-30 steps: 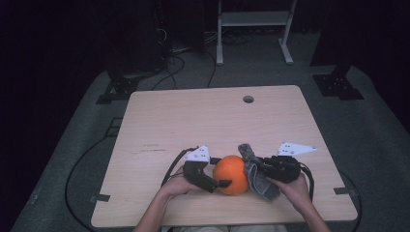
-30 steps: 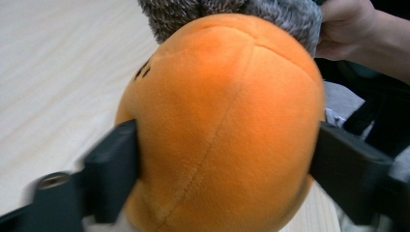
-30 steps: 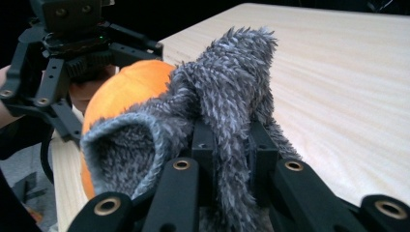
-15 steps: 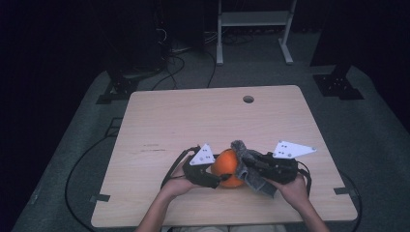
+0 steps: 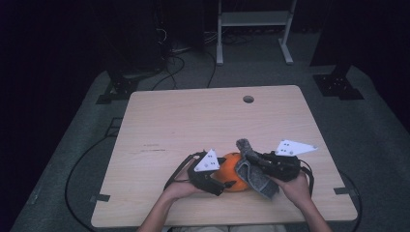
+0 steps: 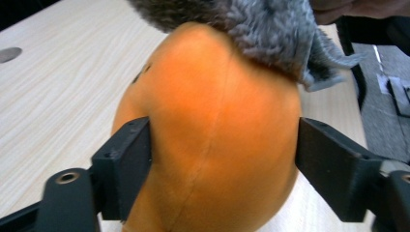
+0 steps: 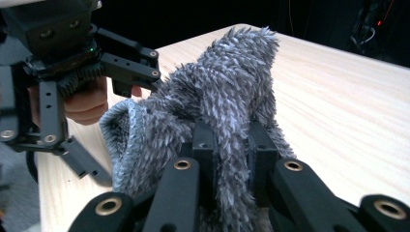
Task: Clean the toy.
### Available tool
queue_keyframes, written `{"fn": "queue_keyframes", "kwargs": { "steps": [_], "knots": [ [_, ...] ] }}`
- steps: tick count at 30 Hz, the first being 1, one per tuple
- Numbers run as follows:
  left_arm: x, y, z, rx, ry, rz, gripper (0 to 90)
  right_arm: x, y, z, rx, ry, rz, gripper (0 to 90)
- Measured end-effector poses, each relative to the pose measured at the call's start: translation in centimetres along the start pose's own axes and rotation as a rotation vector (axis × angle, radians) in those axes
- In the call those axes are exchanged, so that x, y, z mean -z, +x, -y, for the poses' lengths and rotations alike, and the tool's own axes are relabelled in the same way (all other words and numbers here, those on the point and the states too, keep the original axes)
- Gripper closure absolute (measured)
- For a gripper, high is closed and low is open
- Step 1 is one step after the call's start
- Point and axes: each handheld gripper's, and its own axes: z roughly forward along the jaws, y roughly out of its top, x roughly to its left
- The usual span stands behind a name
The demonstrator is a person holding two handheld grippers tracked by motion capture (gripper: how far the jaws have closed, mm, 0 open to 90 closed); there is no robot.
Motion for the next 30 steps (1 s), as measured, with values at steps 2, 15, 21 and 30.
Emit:
{"fn": "queue_keyframes", "kwargs": {
  "steps": [2, 15, 21, 30],
  "knots": [
    [0.0, 0.0, 0.1, -0.005, -0.006, -0.013, 27.4, 0.4, -0.2, 0.2, -0.005, 0.001, 0.008, 77.6],
    [-0.5, 0.6, 0.4, 0.113, -0.053, -0.110, 31.7, 0.7, 1.5, -0.2, 0.066, 0.019, 0.018, 77.7],
    [-0.1, 1.5, 0.8, 0.200, -0.078, -0.127, 32.1, 0.5, 0.8, 0.2, 0.063, 0.025, 0.050, 77.7],
    [-0.6, 1.1, 0.7, 0.190, -0.070, -0.124, 32.4, -0.1, 2.3, -0.1, 0.105, 0.021, 0.018, 77.7]
  ]
}}
